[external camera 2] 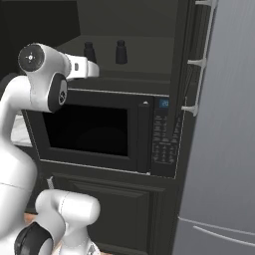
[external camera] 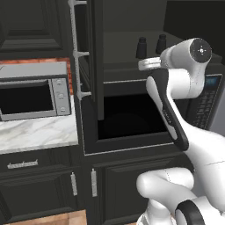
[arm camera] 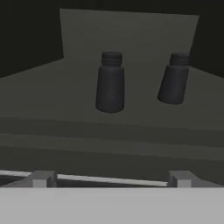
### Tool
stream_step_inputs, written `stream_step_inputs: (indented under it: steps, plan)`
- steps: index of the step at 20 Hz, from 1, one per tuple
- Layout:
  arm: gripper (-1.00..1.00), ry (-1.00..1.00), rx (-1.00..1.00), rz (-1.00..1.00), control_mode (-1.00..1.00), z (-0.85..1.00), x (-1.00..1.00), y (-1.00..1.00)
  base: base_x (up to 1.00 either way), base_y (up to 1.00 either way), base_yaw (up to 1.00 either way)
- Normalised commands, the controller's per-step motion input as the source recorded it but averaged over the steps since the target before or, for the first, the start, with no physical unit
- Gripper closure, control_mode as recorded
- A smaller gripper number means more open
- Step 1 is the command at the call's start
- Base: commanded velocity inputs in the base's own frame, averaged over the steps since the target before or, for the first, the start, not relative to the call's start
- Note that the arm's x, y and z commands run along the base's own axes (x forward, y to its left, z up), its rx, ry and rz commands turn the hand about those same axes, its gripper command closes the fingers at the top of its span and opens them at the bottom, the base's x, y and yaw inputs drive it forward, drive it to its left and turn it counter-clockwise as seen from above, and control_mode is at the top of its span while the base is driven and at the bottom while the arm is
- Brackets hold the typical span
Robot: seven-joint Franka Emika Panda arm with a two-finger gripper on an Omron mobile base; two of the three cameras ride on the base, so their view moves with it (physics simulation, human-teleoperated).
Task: Take 2 condiments from the cabinet and move them on the counter near the stove.Make sure the condiments are lined up with each other, next to each other.
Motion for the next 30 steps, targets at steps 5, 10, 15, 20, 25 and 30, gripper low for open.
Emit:
stream_step_inputs:
  steps: [5,10,15,20,25,30]
  plan:
    - [-1.00,0.00,0.00,-0.04,-1.00,0.22,0.22,0.05,0.00,0.00,0.00]
    - [-1.00,0.01,0.00,-0.01,-1.00,0.03,0.35,0.06,0.00,0.00,0.00]
    - [-1.00,0.07,0.00,0.00,-1.00,0.01,0.43,0.02,0.00,0.00,0.00]
    - [-1.00,0.11,0.00,-0.02,-1.00,0.00,0.43,0.00,0.00,0.00,0.00]
    - [-1.00,0.06,0.00,-0.03,-1.00,0.00,0.37,0.00,0.00,0.00,0.00]
    - [-1.00,0.00,0.00,-0.02,-1.00,0.00,0.28,0.01,0.00,0.00,0.00]
